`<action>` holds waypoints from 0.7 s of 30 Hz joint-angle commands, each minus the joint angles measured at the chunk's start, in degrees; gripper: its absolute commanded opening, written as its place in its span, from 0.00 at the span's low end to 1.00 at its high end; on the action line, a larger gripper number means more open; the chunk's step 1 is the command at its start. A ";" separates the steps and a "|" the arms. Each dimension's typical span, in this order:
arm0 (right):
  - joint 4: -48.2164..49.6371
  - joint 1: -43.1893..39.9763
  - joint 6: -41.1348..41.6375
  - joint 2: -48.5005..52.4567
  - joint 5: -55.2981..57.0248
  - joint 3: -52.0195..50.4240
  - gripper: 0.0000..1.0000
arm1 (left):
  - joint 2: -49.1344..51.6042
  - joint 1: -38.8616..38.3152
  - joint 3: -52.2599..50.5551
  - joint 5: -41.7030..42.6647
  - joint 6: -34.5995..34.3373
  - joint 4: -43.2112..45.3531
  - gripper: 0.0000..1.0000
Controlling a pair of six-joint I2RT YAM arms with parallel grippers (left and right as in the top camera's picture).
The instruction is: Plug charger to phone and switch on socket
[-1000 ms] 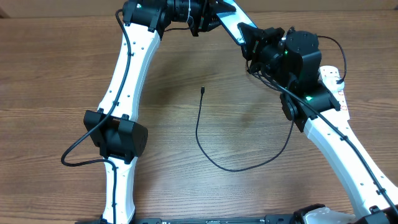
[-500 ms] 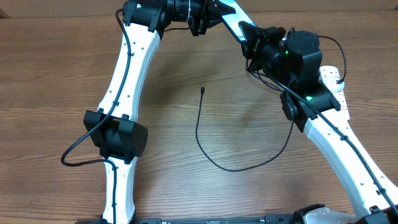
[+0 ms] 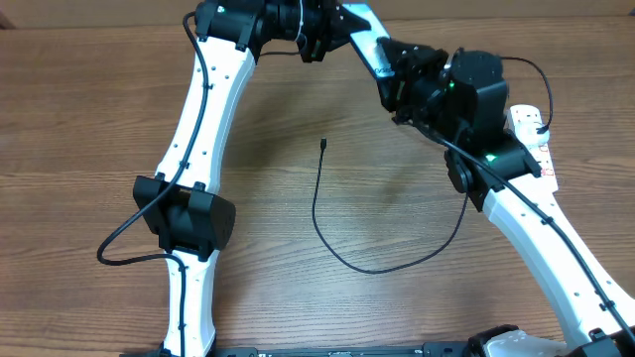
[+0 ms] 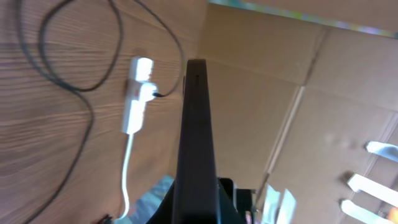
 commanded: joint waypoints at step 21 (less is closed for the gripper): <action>-21.88 -0.22 -62.27 -1.09 -2.34 0.79 0.70 | -0.07 14.05 1.16 -6.25 48.85 -28.15 0.04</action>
